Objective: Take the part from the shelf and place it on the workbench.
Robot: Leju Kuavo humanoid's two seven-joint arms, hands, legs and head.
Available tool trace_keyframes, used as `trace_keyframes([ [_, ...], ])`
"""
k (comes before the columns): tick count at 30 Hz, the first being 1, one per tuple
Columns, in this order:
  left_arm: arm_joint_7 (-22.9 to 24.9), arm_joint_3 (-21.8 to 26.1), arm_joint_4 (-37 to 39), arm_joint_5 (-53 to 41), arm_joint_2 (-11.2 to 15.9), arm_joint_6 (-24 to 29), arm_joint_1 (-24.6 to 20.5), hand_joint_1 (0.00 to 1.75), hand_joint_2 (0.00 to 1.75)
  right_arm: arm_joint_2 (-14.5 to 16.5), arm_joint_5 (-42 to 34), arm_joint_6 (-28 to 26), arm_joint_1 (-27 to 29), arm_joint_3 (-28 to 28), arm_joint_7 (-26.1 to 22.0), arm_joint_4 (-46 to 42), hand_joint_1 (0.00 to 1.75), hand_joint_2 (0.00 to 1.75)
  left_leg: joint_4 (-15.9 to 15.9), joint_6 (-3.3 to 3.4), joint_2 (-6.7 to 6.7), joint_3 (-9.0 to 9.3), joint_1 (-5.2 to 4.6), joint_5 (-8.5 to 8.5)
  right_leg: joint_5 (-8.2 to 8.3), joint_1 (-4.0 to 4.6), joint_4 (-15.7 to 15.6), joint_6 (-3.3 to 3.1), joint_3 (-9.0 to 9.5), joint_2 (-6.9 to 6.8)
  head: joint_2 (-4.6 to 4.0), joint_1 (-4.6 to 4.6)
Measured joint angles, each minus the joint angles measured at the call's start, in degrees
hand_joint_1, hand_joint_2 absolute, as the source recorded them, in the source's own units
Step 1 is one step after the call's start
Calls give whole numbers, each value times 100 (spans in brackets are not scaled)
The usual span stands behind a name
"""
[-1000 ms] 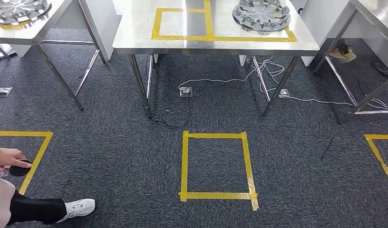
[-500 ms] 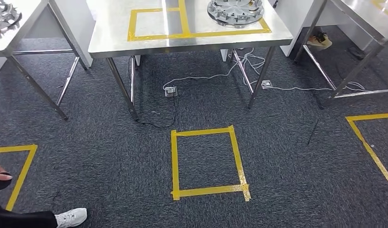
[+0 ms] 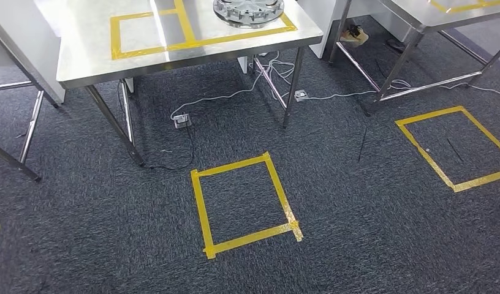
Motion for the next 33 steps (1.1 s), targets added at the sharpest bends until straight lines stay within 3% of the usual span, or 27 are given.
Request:
trace_keyframes([
  [2, 2, -1, 0, -8, -6, 1, -8, 0, 0, 2, -2, 0, -11, 0, 0, -1, 0, 0, -1, -57, 102, 7, -15, -7, 2, 55, -251, -76, 100, -97, 0, -5],
  [3, 3, -2, 0, -10, -10, 1, -12, 0, 0, 2, -3, 0, -8, 0, 1, -1, 0, 0, -9, -92, 156, 18, -15, -4, 13, 65, -267, -120, 81, -44, 0, -8],
  [4, 3, -2, 0, -11, -12, 1, -20, 0, 0, 2, -5, -1, 3, 0, 2, -1, 0, 0, -12, -130, 124, 30, -3, -20, 31, 58, -291, -159, 81, 10, 0, -14],
  [6, 3, -2, -1, -13, -14, 2, -33, 0, 0, -1, -7, -1, 9, -1, 4, 0, 0, 0, 164, -183, -220, -33, 17, -178, 86, 36, -361, -246, 98, 116, 0, -41],
  [8, 4, -3, -1, -13, -11, 1, -27, 0, 0, -1, -8, -2, -8, -1, 4, -1, 0, 0, 786, -195, -573, -331, 22, -522, 120, 34, -389, -299, 99, 235, 0, -91],
  [10, 8, -4, 0, -13, -6, -1, -10, 0, 0, 2, -10, -2, -13, -1, 4, -1, 0, 0, 1448, -194, -593, -686, 16, -740, 125, 55, -376, -314, 85, 390, 0, -118],
  [11, 10, -4, 0, -13, -3, -1, -4, 0, 0, 2, -11, -1, -6, 0, 4, -1, 0, 0, 1546, -190, -581, -764, 16, -693, 124, 62, -366, -315, 83, 471, 0, -121],
  [13, 10, -4, 0, -13, 1, -1, -2, 0, 0, 2, -13, -1, 3, 0, 4, 0, 0, 0, 1119, -173, -647, -617, 22, -303, 114, 59, -332, -301, 82, 636, 0, -124],
  [15, 10, -4, 0, -14, 10, -2, -4, 0, 0, 4, -14, -1, -6, 0, 4, 0, 0, 0, 431, -146, -987, -322, 54, 21, 82, 51, -260, -255, 51, 794, 0, -131],
  [17, 9, -4, 0, -17, 19, -4, -4, 0, 0, 7, -16, -5, -20, 0, 4, -1, 0, 0, 129, -127, -1198, -191, 67, 62, 66, 32, -205, -183, -21, 946, 0, -127],
  [19, 8, -4, 1, -19, 20, -5, -4, 0, 0, 5, -17, -9, -18, 0, 4, -1, 0, 0, 90, -86, -1052, -169, 59, 58, 86, 3, -204, -114, -76, 1084, 0, -121],
  [20, 7, -4, 2, -19, 20, -4, -5, 0, 0, 7, -17, -9, -10, 0, 4, 0, 0, 0, 67, -58, -957, -150, 63, 66, 69, 6, -172, -85, -98, 1019, 0, -118],
  [21, 4, -4, 3, -20, 20, -4, -5, 0, 0, 10, -18, -9, -8, 0, 5, 1, 0, 0, 41, -28, -848, -127, 68, 72, -6, 15, -56, -56, -154, 871, 0, -100],
  [23, 2, -4, 6, -20, 21, -4, 5, 0, 0, 23, -19, -8, -30, 1, 6, 1, 0, 0, 16, 7, -610, -93, 61, 65, -332, 24, 524, 2, -437, 480, 0, -60],
  [25, 3, -4, 10, -21, 23, -5, 21, 0, 0, 31, -19, -8, -49, 1, 7, 0, 0, 0, 17, 16, -367, -85, 44, 41, -627, -5, 1231, 52, -795, 342, 0, -44],
  [26, 4, -4, 12, -21, 24, -5, 24, 0, 0, 33, -20, -7, -38, 1, 7, 0, 0, 0, 18, 12, -266, -80, 39, 26, -634, -17, 1384, 63, -871, 322, 0, -44],
  [27, 4, -4, 13, -21, 24, -5, 21, 0, 0, 33, -21, -7, -18, 0, 8, 0, 0, 0, 18, 1, -185, -68, 38, 11, -526, -25, 1314, 64, -833, 306, 0, -42],
  [30, 1, -4, 10, -22, 19, -5, 1, 0, 0, 30, -25, -7, 15, 1, 9, 0, 0, 0, 18, -53, -3, -5, 28, -46, 8, 8, 235, -10, -282, 67, 0, -32],
  [32, -2, -4, 9, -24, 17, -5, -12, 0, 0, 31, -29, -6, 3, 1, 9, 0, 0, 0, 13, -105, 84, 20, 7, -74, 82, 56, -162, -98, -91, -71, 0, -34],
  [33, -3, -4, 9, -25, 17, -5, -16, 0, 0, 31, -31, -6, 4, 1, 10, 0, 0, 0, 2, -135, 123, 36, 1, -79, 62, 77, -178, -140, -90, -47, 0, -37],
])
